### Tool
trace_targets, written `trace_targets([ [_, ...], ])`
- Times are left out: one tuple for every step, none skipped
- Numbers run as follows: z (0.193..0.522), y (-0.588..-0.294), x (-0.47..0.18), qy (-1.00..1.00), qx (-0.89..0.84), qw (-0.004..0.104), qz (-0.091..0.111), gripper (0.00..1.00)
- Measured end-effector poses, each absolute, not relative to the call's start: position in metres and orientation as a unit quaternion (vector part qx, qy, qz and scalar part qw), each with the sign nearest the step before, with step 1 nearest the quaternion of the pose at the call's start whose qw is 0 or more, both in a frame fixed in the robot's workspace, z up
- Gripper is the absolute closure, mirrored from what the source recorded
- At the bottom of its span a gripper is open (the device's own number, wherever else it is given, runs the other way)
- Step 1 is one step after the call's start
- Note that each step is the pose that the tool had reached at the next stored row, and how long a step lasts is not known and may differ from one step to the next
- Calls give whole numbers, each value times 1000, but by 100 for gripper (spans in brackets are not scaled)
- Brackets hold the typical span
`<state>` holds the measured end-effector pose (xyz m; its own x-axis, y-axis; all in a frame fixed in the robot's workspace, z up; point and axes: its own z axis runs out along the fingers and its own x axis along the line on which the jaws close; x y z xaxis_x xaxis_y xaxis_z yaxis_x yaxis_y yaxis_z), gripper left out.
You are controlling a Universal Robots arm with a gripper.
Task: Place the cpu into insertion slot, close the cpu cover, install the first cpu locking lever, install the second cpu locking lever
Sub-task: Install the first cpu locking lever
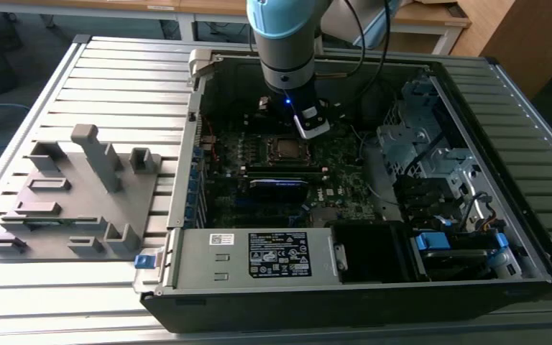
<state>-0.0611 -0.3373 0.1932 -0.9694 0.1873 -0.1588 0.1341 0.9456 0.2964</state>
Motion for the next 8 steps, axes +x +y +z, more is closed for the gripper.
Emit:
trace_targets([
  [193,-337,-61,982,82,94,141,90],
  [193,-337,-61,983,81,94,138,90],
  [192,-337,-61,983,81,95,137,90],
  [192,-336,-61,983,81,95,136,90],
  [192,-336,-61,983,81,96,135,90],
  [192,-336,-61,983,81,96,135,90],
  [192,-336,-61,983,81,96,135,90],
  [192,-336,-61,983,81,96,135,90],
])
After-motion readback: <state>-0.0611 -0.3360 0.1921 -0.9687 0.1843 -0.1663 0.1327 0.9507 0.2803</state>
